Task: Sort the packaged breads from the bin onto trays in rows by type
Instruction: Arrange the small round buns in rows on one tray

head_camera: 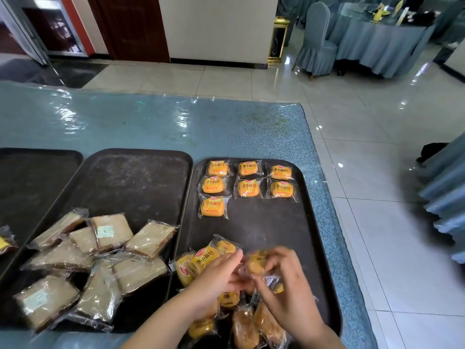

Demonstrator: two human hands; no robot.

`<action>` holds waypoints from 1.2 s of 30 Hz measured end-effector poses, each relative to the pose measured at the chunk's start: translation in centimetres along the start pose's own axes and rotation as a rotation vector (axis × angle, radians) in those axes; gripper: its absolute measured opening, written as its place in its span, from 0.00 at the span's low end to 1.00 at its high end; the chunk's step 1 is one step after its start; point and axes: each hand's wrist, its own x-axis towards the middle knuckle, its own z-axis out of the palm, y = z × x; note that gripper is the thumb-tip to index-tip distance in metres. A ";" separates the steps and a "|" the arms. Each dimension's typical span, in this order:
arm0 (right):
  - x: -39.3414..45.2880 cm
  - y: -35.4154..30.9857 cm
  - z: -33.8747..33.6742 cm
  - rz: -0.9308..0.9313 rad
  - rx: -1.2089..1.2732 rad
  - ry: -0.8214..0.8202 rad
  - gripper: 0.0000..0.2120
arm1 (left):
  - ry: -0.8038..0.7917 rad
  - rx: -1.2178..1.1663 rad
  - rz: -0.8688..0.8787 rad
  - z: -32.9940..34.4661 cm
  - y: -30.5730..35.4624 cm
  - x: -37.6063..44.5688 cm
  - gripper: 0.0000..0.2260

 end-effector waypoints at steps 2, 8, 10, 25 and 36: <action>-0.4 0.1 0.5 -0.075 -0.040 -0.087 0.12 | 0.016 -0.091 -0.003 -0.1 -0.2 0.2 0.15; -0.5 0.8 0.5 -0.218 -0.166 -0.254 0.09 | -0.031 -0.202 0.064 -1.1 -0.6 0.2 0.18; -0.4 0.9 0.2 -0.202 -0.187 -0.311 0.08 | -0.026 -0.149 0.079 -1.4 -0.7 0.2 0.20; 0.9 2.8 0.7 0.853 0.670 -0.206 0.22 | 0.006 0.202 0.165 -2.6 0.7 2.2 0.19; 8.0 11.7 3.6 1.102 0.534 0.018 0.15 | 0.193 0.946 0.301 -4.5 0.9 6.3 0.24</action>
